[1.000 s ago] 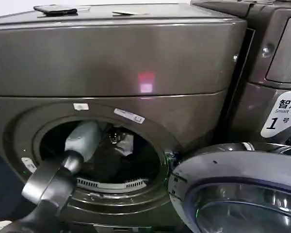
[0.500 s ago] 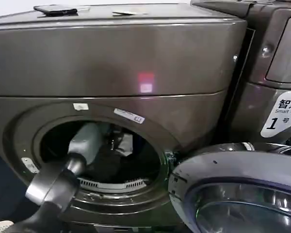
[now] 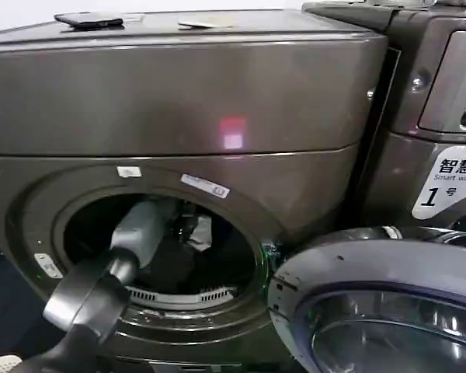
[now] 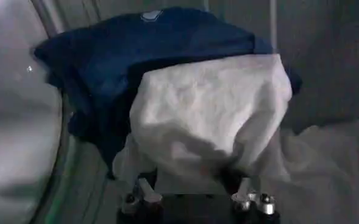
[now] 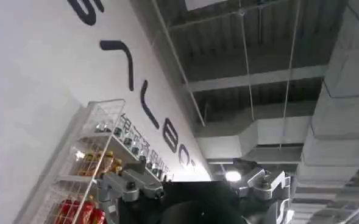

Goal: Grasp the clothes from the dryer.

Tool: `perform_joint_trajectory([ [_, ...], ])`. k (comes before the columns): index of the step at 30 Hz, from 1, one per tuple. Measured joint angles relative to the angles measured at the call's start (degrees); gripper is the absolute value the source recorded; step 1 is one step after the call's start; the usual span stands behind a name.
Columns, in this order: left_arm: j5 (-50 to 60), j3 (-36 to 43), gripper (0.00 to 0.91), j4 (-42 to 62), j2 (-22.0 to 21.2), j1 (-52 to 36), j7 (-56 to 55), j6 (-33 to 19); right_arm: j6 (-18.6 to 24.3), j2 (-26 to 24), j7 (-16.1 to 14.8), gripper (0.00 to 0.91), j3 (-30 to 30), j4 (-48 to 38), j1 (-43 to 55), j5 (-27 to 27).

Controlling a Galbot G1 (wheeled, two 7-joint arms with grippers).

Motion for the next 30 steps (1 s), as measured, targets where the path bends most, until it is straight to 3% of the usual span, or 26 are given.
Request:
perform_joint_trajectory([
  [13, -4.16, -4.4, 0.0, -3.11, 1.0, 1.55, -2.17, 1.88, 0.01, 0.06, 0.27, 0.907, -0.53, 0.23, 0.17, 0.08],
  [23, -20.67, -10.44, 0.0, -11.35, 0.67, 5.97, -12.79, 7.35, 0.02, -0.27, 0.31, 0.907, -1.57, 0.32, 1.16, 0.09],
  [30, -35.01, -14.78, 0.0, -19.44, -0.17, 10.94, -22.11, 7.46, 0.21, -0.7, 0.91, 0.907, -2.24, 0.25, 1.72, -0.02],
])
